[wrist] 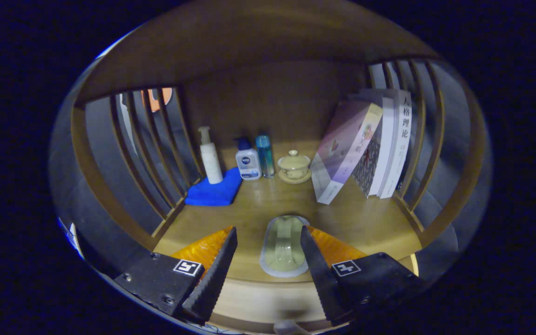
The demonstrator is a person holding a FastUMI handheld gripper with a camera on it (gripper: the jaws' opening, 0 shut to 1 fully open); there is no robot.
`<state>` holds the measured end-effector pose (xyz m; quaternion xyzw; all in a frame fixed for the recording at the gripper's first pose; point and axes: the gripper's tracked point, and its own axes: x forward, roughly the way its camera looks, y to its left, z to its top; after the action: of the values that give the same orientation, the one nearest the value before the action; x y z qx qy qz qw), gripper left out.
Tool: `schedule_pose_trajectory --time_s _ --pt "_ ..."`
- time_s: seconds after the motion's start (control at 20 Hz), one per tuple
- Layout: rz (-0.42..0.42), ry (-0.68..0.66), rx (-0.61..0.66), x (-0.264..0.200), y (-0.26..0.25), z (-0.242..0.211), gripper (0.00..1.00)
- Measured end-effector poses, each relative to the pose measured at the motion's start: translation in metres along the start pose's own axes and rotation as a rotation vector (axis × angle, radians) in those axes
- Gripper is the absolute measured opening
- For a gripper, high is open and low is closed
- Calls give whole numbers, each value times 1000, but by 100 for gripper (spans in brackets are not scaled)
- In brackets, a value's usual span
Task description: Pull open the drawer, take out the items inside it, and place them on the countertop above the cabinet.
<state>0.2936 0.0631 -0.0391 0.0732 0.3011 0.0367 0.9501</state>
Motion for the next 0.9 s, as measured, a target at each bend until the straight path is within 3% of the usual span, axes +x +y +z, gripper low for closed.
schedule_pose_trajectory --time_s 0.15,0.3,0.4,0.9 --pt "15 -142 -12 -26 10 13 89" --pt "37 -261 -1 -57 13 14 100" --pt "41 -347 -5 -76 11 13 100" --pt "-21 -507 -45 -136 -5 -91 99"
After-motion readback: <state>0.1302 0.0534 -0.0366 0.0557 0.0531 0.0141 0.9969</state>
